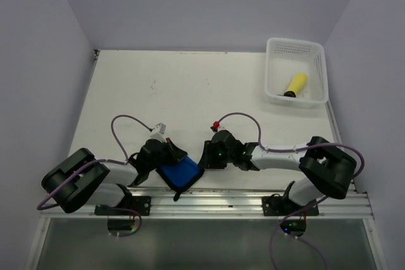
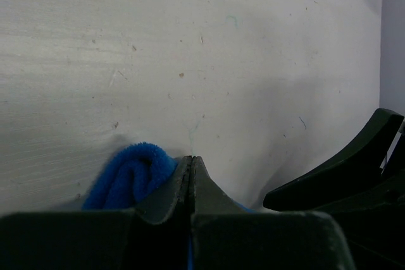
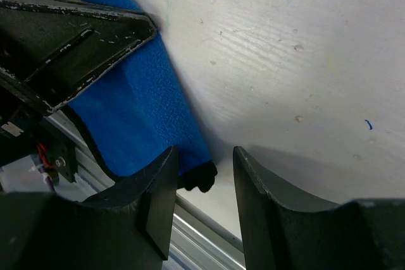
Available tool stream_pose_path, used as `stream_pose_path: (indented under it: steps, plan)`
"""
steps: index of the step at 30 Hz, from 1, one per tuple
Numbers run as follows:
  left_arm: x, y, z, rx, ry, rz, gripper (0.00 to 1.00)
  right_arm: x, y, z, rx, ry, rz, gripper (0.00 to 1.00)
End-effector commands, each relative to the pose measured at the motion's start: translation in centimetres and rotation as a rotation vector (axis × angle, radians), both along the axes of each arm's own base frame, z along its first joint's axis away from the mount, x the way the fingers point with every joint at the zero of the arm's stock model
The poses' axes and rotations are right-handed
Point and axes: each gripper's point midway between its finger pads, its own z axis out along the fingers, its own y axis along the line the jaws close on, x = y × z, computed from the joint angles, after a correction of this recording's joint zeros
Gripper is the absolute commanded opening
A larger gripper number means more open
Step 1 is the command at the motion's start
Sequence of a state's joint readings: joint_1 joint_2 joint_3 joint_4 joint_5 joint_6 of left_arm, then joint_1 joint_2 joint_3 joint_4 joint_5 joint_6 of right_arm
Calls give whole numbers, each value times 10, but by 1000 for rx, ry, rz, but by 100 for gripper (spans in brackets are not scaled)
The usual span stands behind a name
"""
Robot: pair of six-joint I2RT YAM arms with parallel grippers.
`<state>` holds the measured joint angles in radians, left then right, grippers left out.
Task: Roll the towels
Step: Roll the towel
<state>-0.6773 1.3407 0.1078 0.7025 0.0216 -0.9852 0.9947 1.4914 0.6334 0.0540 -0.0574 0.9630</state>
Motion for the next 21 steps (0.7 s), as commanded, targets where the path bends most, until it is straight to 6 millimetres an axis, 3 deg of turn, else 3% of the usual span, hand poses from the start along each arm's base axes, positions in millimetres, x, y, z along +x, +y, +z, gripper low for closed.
stream_pose_path:
  steps: [1, 13, 21]
  plan:
    - [-14, 27, -33, 133, 63, 37, 0, -4, 16, 8, 100, 30, 8, 43]
    - [-14, 32, -37, 143, 70, 68, 0, -19, 6, -13, 33, 73, 49, 38]
    - [-17, 38, -38, 143, 78, 103, 0, -39, 0, -30, -80, 72, 98, 36]
